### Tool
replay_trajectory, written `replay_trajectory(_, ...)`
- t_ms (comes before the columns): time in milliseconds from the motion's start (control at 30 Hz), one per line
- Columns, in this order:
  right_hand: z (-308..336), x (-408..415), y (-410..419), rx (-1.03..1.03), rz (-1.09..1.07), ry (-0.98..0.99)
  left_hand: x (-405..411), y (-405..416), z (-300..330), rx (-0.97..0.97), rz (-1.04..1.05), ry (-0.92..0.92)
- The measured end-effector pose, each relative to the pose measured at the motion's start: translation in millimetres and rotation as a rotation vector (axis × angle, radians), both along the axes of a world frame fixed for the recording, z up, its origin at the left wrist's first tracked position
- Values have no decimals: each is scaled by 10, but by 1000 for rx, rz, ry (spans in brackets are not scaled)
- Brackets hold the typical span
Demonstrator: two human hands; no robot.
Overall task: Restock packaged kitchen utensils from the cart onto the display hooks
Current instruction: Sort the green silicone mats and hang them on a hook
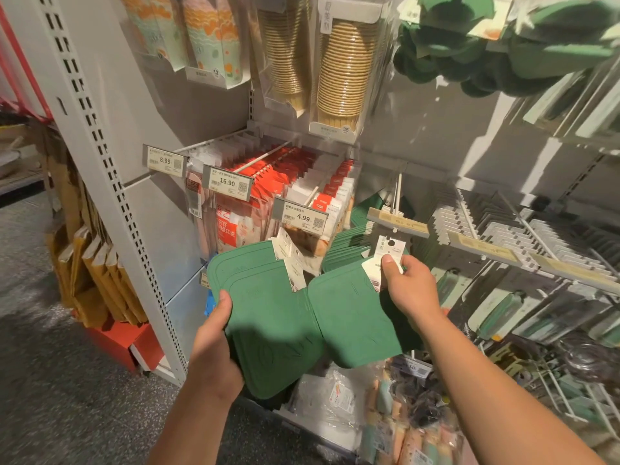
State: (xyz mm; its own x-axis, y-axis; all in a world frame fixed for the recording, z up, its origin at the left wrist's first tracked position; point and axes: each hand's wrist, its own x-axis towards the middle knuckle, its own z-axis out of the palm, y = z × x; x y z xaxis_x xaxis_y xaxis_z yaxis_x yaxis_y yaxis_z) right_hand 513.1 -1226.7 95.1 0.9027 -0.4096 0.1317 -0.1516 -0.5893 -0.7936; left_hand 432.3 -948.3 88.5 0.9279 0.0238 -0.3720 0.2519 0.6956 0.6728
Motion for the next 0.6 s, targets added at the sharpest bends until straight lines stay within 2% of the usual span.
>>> replay_trajectory(333,3,347,-94,-58,-80,140,-4,-13,38,-59,15,-4)
replay_trajectory(600,99,475,-73,38,-146,181,-68,-34,36,-56,-20,7)
